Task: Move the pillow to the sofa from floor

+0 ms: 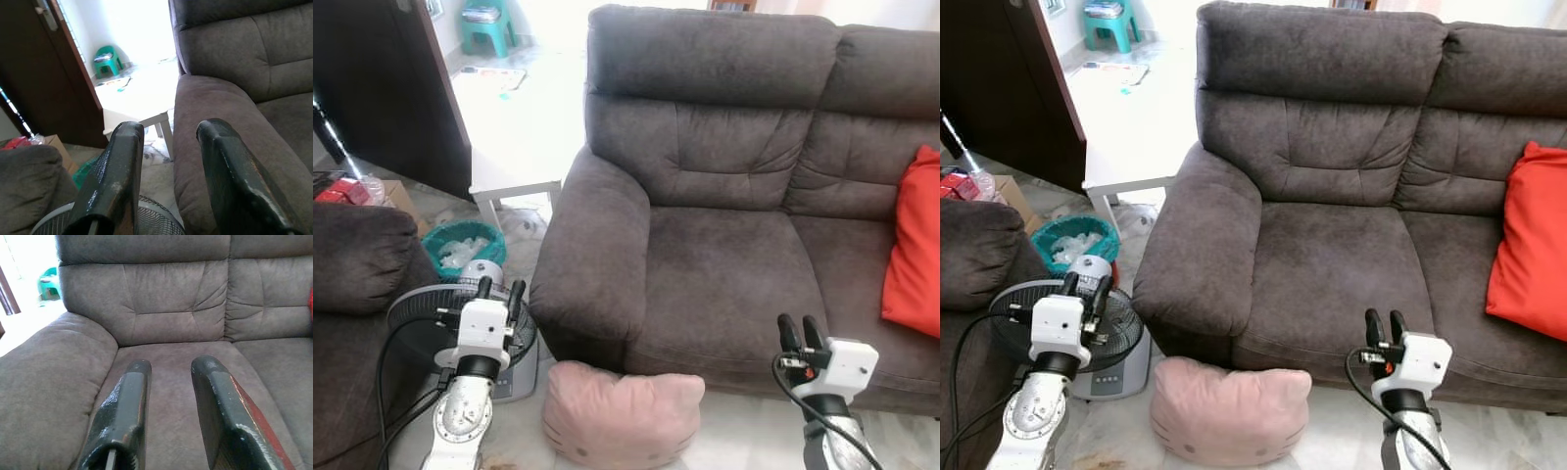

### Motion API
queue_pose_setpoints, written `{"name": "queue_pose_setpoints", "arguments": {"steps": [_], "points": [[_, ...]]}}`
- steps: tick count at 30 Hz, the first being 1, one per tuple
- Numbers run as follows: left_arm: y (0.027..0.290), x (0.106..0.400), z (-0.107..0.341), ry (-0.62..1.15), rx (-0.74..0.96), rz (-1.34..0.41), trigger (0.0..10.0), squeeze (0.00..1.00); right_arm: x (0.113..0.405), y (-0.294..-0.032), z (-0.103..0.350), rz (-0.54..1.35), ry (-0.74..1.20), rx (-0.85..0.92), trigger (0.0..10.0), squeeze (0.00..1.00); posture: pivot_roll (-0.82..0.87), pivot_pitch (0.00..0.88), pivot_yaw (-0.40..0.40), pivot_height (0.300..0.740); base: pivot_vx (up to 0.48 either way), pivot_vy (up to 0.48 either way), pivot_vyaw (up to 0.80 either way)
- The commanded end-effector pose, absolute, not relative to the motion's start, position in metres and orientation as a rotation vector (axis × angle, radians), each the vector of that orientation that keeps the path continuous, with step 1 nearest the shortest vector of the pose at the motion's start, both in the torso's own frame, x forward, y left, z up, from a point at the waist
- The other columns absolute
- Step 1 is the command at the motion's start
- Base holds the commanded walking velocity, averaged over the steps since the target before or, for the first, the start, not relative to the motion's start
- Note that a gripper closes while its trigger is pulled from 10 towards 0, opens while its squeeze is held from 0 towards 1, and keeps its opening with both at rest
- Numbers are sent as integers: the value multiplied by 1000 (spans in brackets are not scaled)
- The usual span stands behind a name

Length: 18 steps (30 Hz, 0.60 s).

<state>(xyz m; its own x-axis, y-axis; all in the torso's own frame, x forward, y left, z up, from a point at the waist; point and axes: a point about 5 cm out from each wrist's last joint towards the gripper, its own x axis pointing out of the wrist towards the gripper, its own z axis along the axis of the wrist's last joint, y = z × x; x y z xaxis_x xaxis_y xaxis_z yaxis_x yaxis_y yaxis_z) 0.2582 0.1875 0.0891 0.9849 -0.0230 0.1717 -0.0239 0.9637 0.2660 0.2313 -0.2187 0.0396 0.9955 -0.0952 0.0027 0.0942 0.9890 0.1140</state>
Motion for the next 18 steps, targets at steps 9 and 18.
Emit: {"name": "queue_pose_setpoints", "arguments": {"steps": [9, 18], "points": [[183, 263, 98, -177, 279, -59, 10000, 0, 230, -212, 43, -124, -6, 133, 10000, 0, 72, 0, 19, 740, 0, 0, 0], [181, 267, 96, -160, 262, -65, 10000, 0, 235, -204, 44, -116, -2, 140, 10000, 0, 58, 0, 20, 740, 0, 0, 0]]}}
